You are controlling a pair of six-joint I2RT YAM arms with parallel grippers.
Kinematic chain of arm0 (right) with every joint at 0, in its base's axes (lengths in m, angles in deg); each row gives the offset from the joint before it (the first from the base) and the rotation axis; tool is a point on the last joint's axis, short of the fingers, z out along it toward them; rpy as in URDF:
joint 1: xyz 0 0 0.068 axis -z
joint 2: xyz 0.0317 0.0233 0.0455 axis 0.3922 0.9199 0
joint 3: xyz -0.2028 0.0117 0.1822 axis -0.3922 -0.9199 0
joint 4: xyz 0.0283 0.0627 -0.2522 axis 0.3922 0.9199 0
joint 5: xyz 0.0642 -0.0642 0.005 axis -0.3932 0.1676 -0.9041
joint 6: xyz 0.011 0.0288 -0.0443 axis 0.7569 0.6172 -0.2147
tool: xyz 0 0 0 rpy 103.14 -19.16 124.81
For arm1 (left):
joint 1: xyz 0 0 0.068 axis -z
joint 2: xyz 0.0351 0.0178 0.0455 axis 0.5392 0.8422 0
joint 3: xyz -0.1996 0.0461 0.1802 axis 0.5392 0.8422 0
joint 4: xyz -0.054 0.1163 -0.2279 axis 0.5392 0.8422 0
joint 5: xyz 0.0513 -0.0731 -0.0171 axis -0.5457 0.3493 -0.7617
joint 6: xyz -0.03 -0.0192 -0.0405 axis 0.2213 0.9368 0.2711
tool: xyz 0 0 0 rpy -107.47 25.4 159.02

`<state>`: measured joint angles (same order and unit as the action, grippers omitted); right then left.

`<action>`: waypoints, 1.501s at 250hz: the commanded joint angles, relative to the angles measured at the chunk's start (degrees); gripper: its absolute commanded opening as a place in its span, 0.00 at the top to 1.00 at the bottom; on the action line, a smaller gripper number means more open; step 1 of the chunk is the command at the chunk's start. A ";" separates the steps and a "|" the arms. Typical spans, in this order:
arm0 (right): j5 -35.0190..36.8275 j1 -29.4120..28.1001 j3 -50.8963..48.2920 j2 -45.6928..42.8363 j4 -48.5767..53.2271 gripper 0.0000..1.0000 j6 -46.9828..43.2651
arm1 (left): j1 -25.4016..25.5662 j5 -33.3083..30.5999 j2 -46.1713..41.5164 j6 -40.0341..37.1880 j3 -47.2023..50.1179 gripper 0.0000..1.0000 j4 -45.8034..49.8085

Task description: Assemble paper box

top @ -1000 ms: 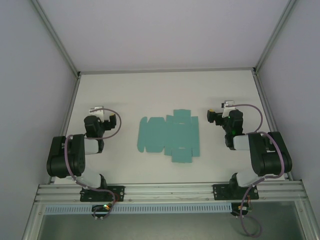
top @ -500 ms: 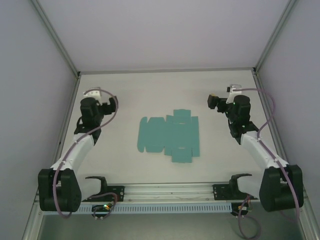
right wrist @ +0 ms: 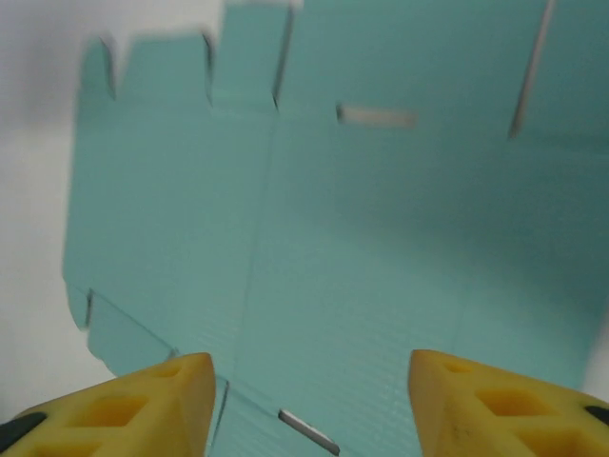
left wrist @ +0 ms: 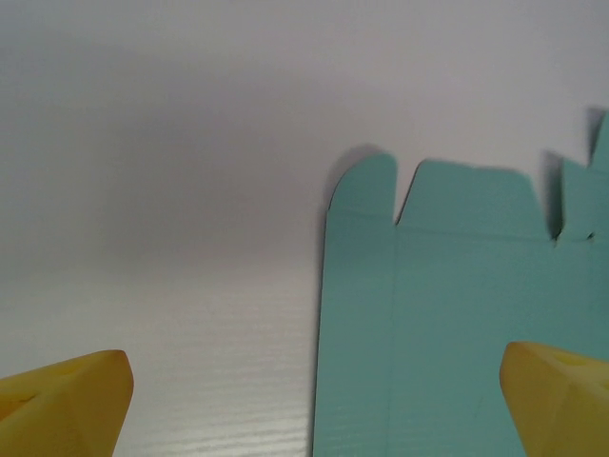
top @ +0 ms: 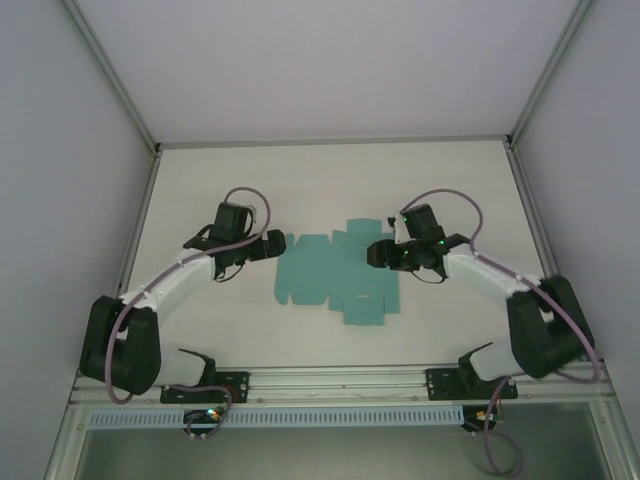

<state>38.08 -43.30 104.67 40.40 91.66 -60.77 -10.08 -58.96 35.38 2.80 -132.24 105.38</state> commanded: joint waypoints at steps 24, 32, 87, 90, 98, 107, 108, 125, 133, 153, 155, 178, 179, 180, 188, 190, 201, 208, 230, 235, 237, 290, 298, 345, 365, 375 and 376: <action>1.61 0.12 2.96 8.77 4.52 0.55 0.71 | 0.47 5.06 4.08 3.01 -0.74 0.00 1.09; 2.62 0.27 2.66 9.82 4.23 0.55 1.03 | 0.48 5.42 4.64 3.20 -0.74 0.00 0.75; 2.37 1.30 -0.74 16.31 0.90 0.58 2.89 | 0.58 9.30 9.57 3.88 -1.46 0.00 -0.83; 2.27 1.27 -1.05 16.50 0.63 0.58 2.90 | 0.58 9.52 9.90 3.90 -1.52 0.00 -0.87; 2.19 1.23 -1.54 16.89 0.04 0.58 2.99 | 0.63 10.22 10.70 3.96 -1.85 0.00 -1.17; 2.16 1.23 -1.99 17.21 -0.45 0.58 2.84 | 0.71 11.05 11.54 3.99 -2.26 0.00 -1.47; 2.20 1.18 -2.07 17.26 -0.48 0.58 2.78 | 0.73 11.12 11.61 3.98 -2.29 0.00 -1.57; 2.57 1.44 -2.63 17.53 -0.80 0.59 2.14 | 0.76 12.24 13.13 4.14 -2.99 0.00 -2.36; 2.71 1.48 -2.75 17.60 -0.85 0.61 1.64 | 0.81 12.94 13.88 4.14 -3.26 0.00 -3.05; 3.30 1.67 -3.20 17.32 -0.69 0.62 0.84 | 0.83 14.66 15.93 4.62 -4.17 0.00 -4.54; 3.30 1.73 -3.20 17.31 -0.69 0.62 0.71 | 0.79 14.91 16.12 4.59 -4.28 0.00 -4.67; 3.48 1.84 -3.60 16.84 -0.84 0.61 -0.32 | 0.81 18.38 18.53 5.16 -5.15 0.01 -7.07; 3.43 1.88 -3.66 16.86 -0.85 0.61 -0.38 | 0.82 18.61 18.62 5.18 -5.10 0.01 -7.22; 3.46 1.86 -3.65 16.86 -0.81 0.62 -0.45 | 0.83 18.89 18.71 5.23 -5.12 0.01 -7.43; 3.52 1.84 -3.61 16.89 -0.73 0.61 -0.64 | 0.73 20.79 19.32 5.82 -5.14 0.02 -9.17; 3.58 1.86 -3.57 16.90 -0.70 0.62 -0.69 | 0.79 21.30 19.50 6.05 -5.13 0.02 -9.64; 3.41 1.93 -3.64 17.05 -0.89 0.62 -0.79 | 0.75 24.78 19.98 7.51 -4.76 0.04 -12.87; 3.31 1.92 -3.77 17.10 -1.04 0.62 -0.87 | 0.63 27.50 20.14 8.56 -4.40 0.05 -15.45; 3.24 1.95 -3.93 17.44 -1.45 0.62 -0.88 | 0.29 33.32 19.32 11.97 -2.61 0.07 -23.19; 3.22 1.93 -3.99 17.57 -1.56 0.62 -0.95 | 0.23 34.04 18.79 12.74 -2.02 0.07 -25.03; 3.22 1.93 -3.99 17.64 -1.56 0.62 -0.96 | 0.11 34.23 18.46 13.06 -1.76 0.08 -25.74; 3.13 1.93 -3.90 18.02 -1.72 0.62 -1.41 | -0.87 37.99 13.26 15.44 1.15 0.11 -31.69; 3.15 1.99 -3.91 17.90 -1.74 0.62 -1.32 | -0.78 37.54 12.62 14.60 0.94 0.12 -30.29; 3.05 1.97 -4.26 17.44 -2.16 0.62 -1.33 | -1.10 35.19 9.46 12.50 1.27 0.15 -26.98; 2.73 1.93 -4.64 17.27 -2.97 0.62 -1.36 | -0.87 33.41 8.65 10.69 0.60 0.25 -24.23; 2.52 1.96 -4.91 16.91 -3.48 0.62 -1.50 | -0.38 30.77 8.58 8.20 -0.91 0.32 -19.93; 2.51 1.94 -4.94 16.89 -3.45 0.62 -1.50 | -0.35 30.29 8.59 7.88 -1.09 0.33 -19.41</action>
<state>35.24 -41.66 104.21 53.05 81.52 -60.64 -10.96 -25.41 45.54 15.76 -131.36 79.59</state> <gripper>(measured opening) 0.379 0.761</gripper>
